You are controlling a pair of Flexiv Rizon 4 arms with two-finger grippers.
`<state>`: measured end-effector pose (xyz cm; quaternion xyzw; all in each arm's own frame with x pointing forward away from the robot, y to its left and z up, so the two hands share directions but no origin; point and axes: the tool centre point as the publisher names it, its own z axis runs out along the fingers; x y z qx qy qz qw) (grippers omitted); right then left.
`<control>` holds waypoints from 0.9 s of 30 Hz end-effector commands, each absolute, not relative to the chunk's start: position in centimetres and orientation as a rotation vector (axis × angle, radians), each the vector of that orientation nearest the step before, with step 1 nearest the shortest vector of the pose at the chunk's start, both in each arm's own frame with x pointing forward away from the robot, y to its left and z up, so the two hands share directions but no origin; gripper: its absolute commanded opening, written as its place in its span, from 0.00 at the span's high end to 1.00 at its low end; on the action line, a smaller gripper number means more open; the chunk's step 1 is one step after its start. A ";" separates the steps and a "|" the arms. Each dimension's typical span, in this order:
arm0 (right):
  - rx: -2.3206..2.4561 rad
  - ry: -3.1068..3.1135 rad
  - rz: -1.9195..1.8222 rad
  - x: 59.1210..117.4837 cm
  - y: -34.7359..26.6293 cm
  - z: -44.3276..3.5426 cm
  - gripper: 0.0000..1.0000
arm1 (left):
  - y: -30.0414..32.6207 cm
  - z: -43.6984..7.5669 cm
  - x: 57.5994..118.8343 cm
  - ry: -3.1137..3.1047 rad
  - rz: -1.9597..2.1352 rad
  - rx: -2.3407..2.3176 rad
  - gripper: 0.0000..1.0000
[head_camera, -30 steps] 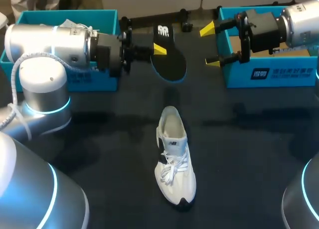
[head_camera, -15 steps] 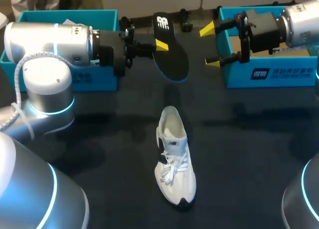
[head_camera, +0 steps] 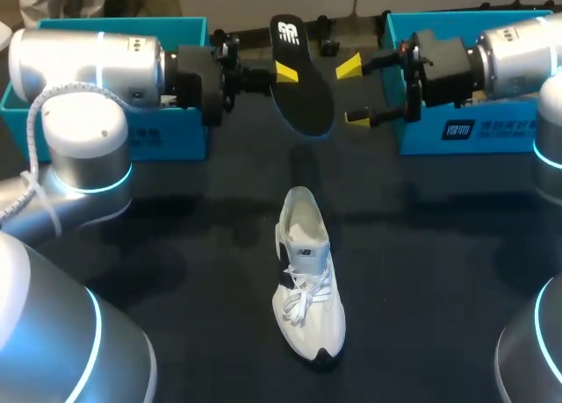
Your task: Take the shoe out of the shoebox, open the shoe tongue, remove and reinsert the insole, then place the shoe into the shoebox
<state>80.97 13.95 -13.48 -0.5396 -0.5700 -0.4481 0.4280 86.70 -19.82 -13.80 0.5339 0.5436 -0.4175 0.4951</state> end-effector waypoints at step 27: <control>-1.281 -1.482 -1.077 82.8 17.6 -13.8 0.53 | -20.5 -14.1 87.0 1.319 -1.014 1.301 1.00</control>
